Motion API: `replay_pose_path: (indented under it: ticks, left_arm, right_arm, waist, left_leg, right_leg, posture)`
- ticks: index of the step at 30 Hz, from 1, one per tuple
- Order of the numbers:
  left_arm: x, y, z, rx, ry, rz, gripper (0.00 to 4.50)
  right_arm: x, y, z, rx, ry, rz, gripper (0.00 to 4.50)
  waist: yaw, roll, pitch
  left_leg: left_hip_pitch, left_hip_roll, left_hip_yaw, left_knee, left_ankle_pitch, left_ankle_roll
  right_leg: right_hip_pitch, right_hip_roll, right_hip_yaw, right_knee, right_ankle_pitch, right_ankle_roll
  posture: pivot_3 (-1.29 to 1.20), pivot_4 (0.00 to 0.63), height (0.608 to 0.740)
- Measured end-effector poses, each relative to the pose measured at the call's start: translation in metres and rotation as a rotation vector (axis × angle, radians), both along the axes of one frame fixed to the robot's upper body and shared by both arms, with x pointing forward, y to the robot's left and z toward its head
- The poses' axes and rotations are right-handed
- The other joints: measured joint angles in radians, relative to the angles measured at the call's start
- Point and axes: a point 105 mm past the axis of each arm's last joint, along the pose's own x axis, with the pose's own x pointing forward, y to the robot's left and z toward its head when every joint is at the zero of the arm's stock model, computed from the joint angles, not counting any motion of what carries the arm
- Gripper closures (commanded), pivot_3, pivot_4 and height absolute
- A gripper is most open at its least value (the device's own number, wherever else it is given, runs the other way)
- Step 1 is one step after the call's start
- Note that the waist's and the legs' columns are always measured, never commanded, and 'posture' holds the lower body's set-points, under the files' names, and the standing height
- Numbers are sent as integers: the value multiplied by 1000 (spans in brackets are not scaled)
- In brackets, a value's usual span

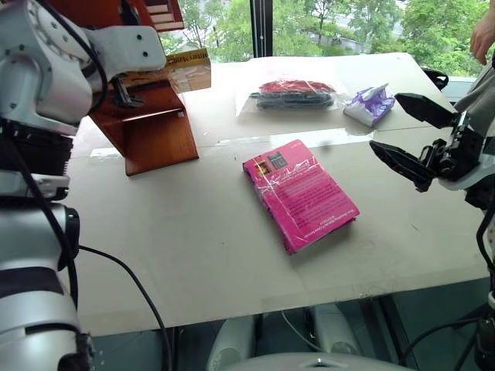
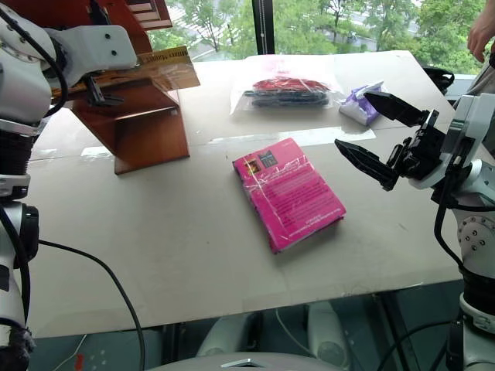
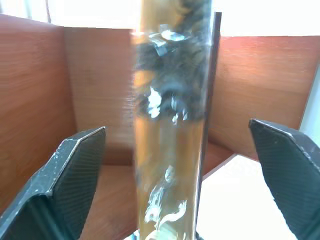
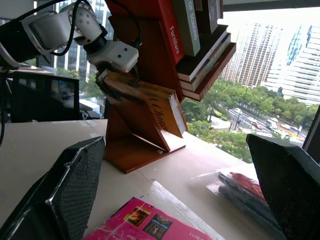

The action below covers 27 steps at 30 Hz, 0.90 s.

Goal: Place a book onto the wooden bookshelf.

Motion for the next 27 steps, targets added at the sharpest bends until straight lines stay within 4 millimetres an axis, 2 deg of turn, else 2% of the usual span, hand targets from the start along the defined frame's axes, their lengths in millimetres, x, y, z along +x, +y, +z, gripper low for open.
replay_pose_path:
  ticks: [3,5,8,11,12,13,14,16,19,20,22,24,27]
  left_arm:
    - [-17,-6,7,-141,-33,-102,50]
    - [-33,-22,14,-329,-52,-211,50]
    - [-64,-60,28,-630,-65,-422,50]
    - [-89,-100,15,-889,-3,-620,50]
    - [-93,-113,2,-961,50,-660,50]
    - [-96,-122,-16,-1051,89,-674,50]
    - [-97,-126,-47,-1130,158,-636,50]
    - [-94,-124,-89,-1222,251,-537,50]
    - [-93,-111,-135,-1245,254,-404,50]
    - [-93,-109,-138,-1247,252,-398,50]
    - [-93,-96,-163,-1238,236,-340,50]
    - [-97,-75,-199,-1233,270,-240,50]
    - [-100,-58,-220,-1214,276,-183,50]
  right_arm:
    - [1,-1,0,-15,7,10,0]
    - [2,-4,-2,-22,20,11,0]
    - [6,-8,-5,-41,43,3,0]
    - [10,-17,-13,-96,72,-36,0]
    - [10,-19,-17,-109,88,-46,0]
    - [9,-23,-26,-141,115,-68,0]
    - [7,-30,-40,-174,167,-106,0]
    - [4,-45,-60,-221,243,-171,0]
    - [-7,-67,-79,-262,320,-260,0]
    - [-8,-69,-80,-264,322,-267,0]
    - [-20,-80,-86,-296,346,-317,0]
    - [-31,-95,-99,-325,405,-380,0]
    - [-39,-107,-107,-354,437,-432,0]
  waist:
    - [-1,0,0]
    - [1,0,0]
    - [8,0,0]
    - [11,0,0]
    - [11,-1,1]
    - [9,2,-2]
    - [8,2,-2]
    - [0,1,-1]
    - [2,1,-1]
    - [3,1,-1]
    - [11,3,-2]
    - [18,2,-2]
    - [28,2,-2]
  left_leg:
    - [0,0,0,-1,0,0]
    - [-1,1,-1,0,0,0]
    - [-1,0,-2,2,0,0]
    - [2,0,-2,2,0,0]
    - [3,1,-3,2,0,0]
    - [4,1,-2,0,0,0]
    - [7,0,-1,0,0,0]
    - [7,1,0,-1,2,-4]
    - [7,1,0,-1,2,-4]
    - [8,1,1,-1,1,-3]
    - [9,1,1,-1,0,0]
    - [10,2,0,-1,-1,0]
    - [11,2,-1,-1,-1,1]
  right_leg:
    - [0,0,0,-1,0,0]
    - [0,0,-1,-1,0,0]
    - [2,0,-3,-1,0,0]
    - [5,-1,-3,-1,0,0]
    - [6,0,-3,-1,0,0]
    - [8,0,-3,-3,0,0]
    - [9,-1,-1,-1,-1,1]
    - [8,1,0,0,-1,0]
    - [8,0,1,-1,-1,0]
    - [9,0,2,-2,-1,0]
    - [11,-1,2,-3,-1,0]
    - [13,0,1,-6,-1,0]
    - [17,0,-1,-10,0,0]
  posture:
    - [0,150,740]
    - [0,150,740]
    - [0,150,740]
    - [0,150,740]
    - [0,150,740]
    - [0,150,740]
    - [0,150,740]
    - [0,150,740]
    - [0,150,740]
    - [0,150,740]
    - [0,150,740]
    - [0,150,740]
    - [0,150,740]
